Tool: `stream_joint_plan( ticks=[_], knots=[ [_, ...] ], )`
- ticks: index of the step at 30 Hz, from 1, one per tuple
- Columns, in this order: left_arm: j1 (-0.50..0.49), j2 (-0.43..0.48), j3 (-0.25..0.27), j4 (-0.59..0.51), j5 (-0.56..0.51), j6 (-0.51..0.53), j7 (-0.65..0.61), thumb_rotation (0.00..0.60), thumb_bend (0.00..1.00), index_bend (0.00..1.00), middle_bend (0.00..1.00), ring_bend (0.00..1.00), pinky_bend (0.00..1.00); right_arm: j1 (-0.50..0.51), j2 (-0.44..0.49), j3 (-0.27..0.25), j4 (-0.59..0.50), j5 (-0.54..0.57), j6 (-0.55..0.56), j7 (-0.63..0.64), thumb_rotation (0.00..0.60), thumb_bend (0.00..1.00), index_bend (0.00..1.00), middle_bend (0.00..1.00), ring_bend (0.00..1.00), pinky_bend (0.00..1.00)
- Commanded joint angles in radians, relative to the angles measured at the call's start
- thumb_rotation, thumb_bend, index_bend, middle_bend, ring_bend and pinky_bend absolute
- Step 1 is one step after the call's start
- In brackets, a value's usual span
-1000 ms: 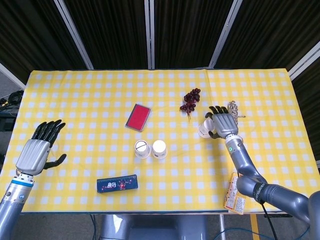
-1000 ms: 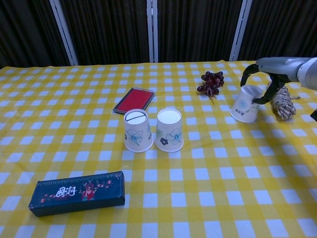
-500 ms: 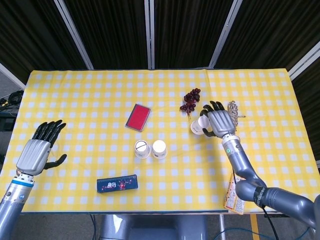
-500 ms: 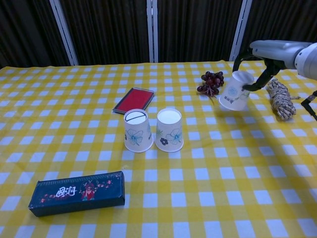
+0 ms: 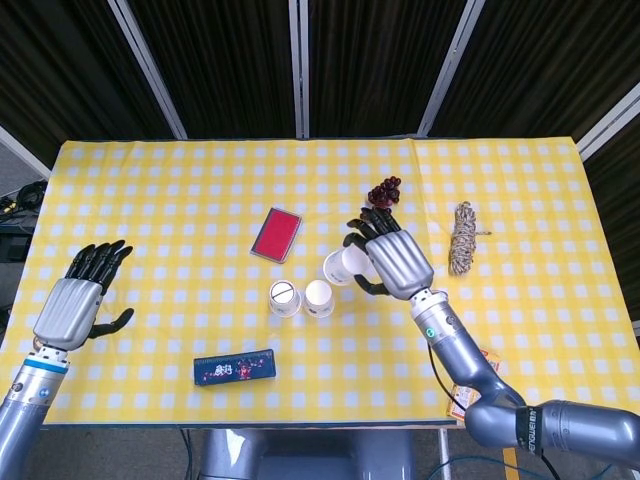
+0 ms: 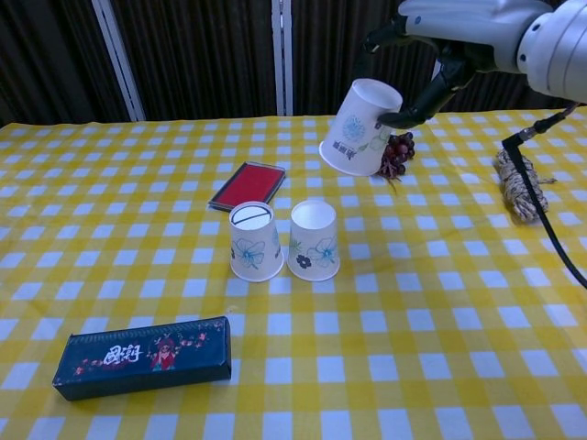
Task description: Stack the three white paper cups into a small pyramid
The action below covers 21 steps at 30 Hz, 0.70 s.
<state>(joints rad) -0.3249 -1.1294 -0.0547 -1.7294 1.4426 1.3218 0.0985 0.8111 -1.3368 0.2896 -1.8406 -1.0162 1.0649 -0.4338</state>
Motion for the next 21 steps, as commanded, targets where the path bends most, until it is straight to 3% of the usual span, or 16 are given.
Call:
stream_joint_plan(
  ticks=[1, 13, 21],
  knots=[
    [0.001, 0.001, -0.001, 0.000, 0.001, 0.000, -0.003, 0.600, 0.30, 0.00, 0.00, 0.00, 0.00, 0.010, -0.025, 0.000, -0.016, -0.005, 0.016, -0.017, 0.600, 0.30, 0.47, 0.18, 0.00, 0.00],
    [-0.002, 0.009, -0.006, 0.007, -0.015, -0.028, -0.017, 0.600, 0.30, 0.00, 0.00, 0.00, 0.00, 0.058, -0.138, -0.010, 0.025, 0.016, 0.027, -0.057, 0.600, 0.30, 0.47, 0.18, 0.00, 0.00],
    [-0.004, 0.012, -0.007, 0.009, -0.016, -0.040, -0.019, 0.600, 0.30, 0.00, 0.00, 0.00, 0.00, 0.067, -0.161, -0.021, 0.052, 0.032, 0.015, -0.057, 0.600, 0.30, 0.46, 0.17, 0.00, 0.00]
  ],
)
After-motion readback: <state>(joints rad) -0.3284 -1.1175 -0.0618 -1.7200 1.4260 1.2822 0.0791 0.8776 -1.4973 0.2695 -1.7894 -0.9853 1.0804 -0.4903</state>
